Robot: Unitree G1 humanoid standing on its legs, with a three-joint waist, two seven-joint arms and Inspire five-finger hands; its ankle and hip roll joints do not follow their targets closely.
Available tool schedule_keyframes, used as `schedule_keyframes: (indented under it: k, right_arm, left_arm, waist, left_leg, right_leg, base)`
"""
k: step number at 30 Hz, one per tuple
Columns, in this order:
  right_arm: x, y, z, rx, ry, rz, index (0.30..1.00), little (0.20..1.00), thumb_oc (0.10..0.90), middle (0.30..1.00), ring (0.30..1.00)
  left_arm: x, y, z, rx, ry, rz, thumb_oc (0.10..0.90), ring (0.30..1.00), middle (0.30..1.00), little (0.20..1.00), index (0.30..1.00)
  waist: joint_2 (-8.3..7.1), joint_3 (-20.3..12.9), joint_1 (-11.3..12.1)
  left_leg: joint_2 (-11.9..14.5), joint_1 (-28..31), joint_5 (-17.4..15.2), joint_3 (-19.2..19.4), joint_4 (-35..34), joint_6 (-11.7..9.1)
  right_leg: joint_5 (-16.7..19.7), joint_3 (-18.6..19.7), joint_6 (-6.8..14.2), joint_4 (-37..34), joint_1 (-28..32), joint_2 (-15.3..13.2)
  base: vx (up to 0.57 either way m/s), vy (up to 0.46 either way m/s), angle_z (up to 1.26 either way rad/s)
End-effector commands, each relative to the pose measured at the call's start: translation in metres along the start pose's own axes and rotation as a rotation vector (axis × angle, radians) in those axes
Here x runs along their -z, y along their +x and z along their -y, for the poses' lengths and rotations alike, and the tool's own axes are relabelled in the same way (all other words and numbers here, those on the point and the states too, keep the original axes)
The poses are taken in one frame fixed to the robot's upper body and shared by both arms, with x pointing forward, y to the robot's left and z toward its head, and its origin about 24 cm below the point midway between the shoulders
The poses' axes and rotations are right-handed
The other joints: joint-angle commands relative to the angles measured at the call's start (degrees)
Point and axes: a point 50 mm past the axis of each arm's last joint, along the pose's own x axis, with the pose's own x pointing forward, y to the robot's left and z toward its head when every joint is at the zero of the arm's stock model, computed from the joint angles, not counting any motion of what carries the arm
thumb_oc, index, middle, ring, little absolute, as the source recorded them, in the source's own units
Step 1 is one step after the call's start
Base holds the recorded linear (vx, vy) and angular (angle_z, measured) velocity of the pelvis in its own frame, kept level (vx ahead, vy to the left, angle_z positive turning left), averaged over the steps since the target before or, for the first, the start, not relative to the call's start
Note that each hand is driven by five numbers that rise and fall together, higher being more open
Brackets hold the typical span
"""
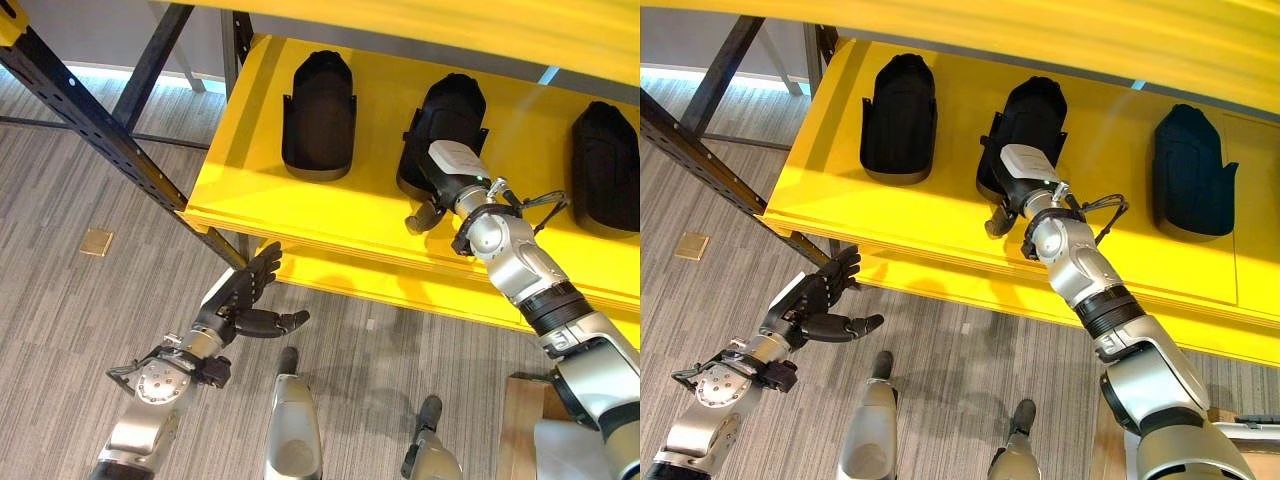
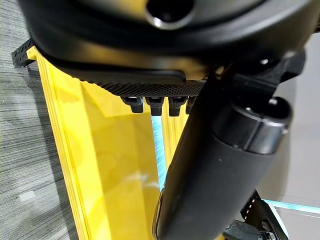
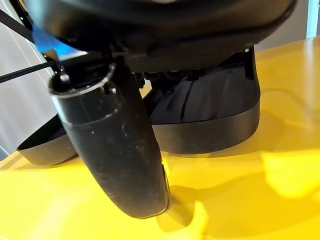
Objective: Move parts from the plastic box to the shelf.
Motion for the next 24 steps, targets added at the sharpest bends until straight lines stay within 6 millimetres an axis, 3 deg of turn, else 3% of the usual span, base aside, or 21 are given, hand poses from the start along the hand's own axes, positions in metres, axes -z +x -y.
schedule_keyframes:
  k: [1,24]
  right_arm:
    - [0.032,-0.004,0.039,0.093,-0.21,-0.111,1.0,1.0,0.9,1.0,1.0]
    - [0.047,-0.012,0.037,0.043,-0.25,-0.129,1.0,1.0,0.9,1.0,1.0]
  left_arm:
    - [-0.034,-0.001,-0.005,0.005,0.03,0.178,0.9,1.0,1.0,1.0,1.0]
    - [-0.033,-0.004,-0.007,0.006,0.024,0.167,0.9,1.0,1.0,1.0,1.0]
  waist:
    - [-0.86,-4.62,0.39]
    - [-1.01,-4.95,-0.37]
  left_leg:
    - [-0.72,0.71,6.28,3.46,-9.21,3.55]
    - [-0.29,0.73,6.53,3.8,-9.06,3.44]
  right_leg:
    - [-10.7,-1.83,-0.16,6.23,7.58,0.19]
    - [-10.96,-1.34,-0.01,6.31,7.61,0.37]
  base:
    - [0.0,0.0,0.0]
    - [0.0,0.0,0.0]
